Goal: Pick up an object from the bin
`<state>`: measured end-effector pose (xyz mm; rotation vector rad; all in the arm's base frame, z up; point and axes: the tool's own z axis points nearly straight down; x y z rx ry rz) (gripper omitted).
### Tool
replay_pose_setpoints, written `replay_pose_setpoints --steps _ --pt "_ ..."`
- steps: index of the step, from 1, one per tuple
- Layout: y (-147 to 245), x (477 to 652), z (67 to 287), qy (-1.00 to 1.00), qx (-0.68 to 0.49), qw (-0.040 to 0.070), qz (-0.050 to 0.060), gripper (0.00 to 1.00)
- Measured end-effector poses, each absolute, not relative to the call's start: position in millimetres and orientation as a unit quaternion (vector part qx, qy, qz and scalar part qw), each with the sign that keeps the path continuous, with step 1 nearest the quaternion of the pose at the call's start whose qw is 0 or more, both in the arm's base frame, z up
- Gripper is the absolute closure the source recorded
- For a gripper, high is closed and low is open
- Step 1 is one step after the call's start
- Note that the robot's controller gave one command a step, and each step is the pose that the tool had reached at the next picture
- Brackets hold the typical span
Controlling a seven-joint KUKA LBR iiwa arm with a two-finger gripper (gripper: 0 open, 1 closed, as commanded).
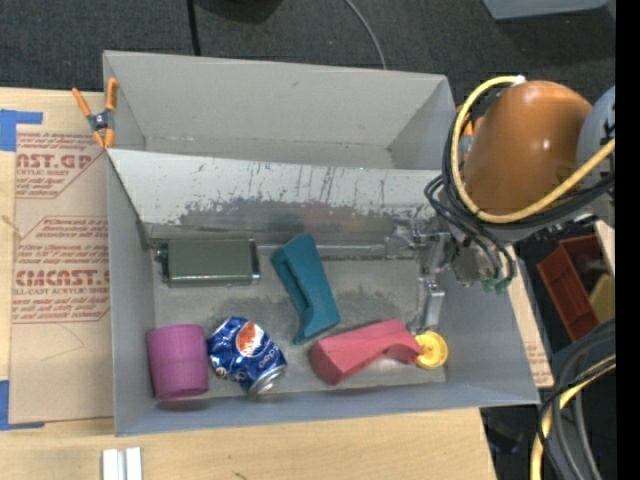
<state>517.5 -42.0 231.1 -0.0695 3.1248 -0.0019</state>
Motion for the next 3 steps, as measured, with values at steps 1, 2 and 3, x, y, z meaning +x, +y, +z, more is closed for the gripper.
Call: replay_pose_setpoints --steps 1,2,3 --pt "-41 508.6 170 0.998 -0.068 0.001 0.000 0.00" --pt "3 498.4 140 0.995 -0.099 0.003 -0.001 0.00" --pt "17 496.1 97 0.985 -0.170 0.006 0.002 0.00"
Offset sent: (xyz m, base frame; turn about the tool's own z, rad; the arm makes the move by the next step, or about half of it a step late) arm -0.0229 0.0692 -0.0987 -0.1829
